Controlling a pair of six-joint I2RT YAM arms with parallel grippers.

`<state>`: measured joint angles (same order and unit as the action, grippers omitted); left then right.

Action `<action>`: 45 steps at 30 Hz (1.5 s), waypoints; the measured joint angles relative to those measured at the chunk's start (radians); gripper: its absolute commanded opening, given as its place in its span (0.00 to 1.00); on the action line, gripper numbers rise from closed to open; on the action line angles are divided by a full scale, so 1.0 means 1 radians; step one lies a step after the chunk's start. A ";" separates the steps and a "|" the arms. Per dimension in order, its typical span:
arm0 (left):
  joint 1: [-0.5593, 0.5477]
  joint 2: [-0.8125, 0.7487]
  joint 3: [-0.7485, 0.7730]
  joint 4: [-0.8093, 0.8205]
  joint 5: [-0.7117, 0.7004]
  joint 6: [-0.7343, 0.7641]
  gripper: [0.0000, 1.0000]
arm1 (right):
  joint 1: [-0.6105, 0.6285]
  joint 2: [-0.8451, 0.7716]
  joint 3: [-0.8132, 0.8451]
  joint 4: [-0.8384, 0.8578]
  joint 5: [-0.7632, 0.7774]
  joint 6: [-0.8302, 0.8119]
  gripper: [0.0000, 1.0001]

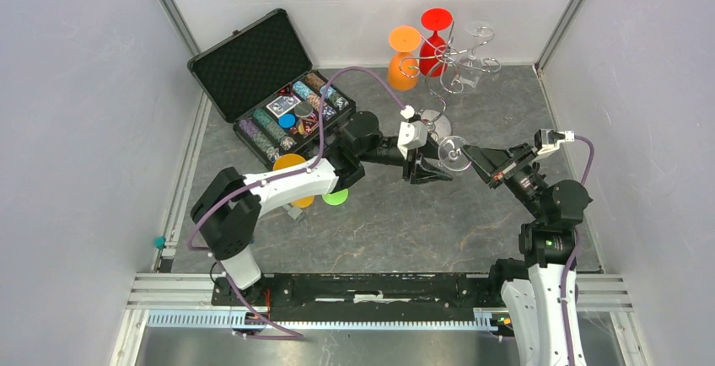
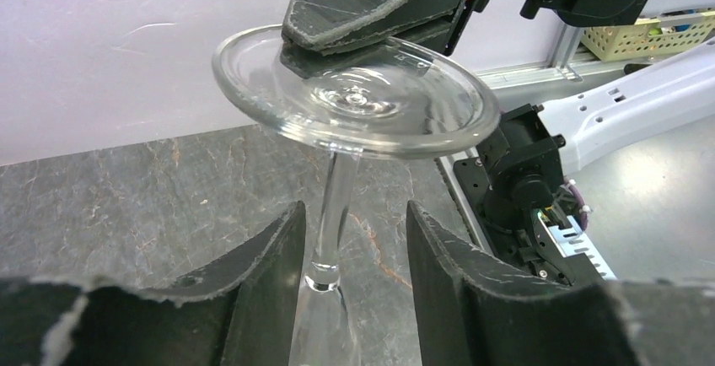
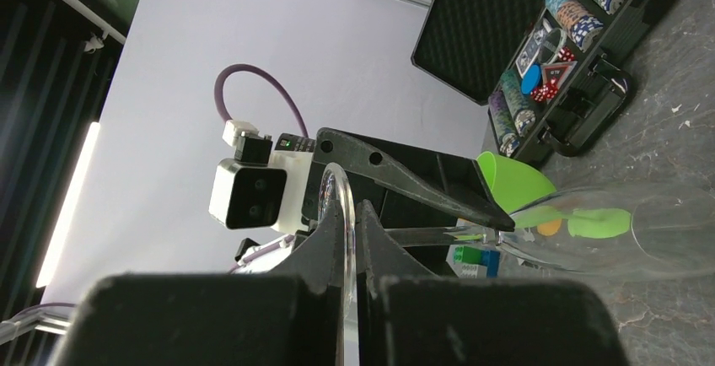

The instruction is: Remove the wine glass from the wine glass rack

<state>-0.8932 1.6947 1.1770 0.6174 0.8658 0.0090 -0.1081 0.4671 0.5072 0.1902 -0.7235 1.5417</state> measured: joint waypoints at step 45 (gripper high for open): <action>-0.001 -0.316 -0.164 0.377 -0.988 -0.619 0.02 | 0.111 0.039 -0.112 0.433 0.022 -0.098 0.98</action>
<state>-0.8944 1.3785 1.0130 0.9947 -0.1219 -0.6102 0.0029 0.5060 0.3954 0.6235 -0.7017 1.4433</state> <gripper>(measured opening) 0.112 0.979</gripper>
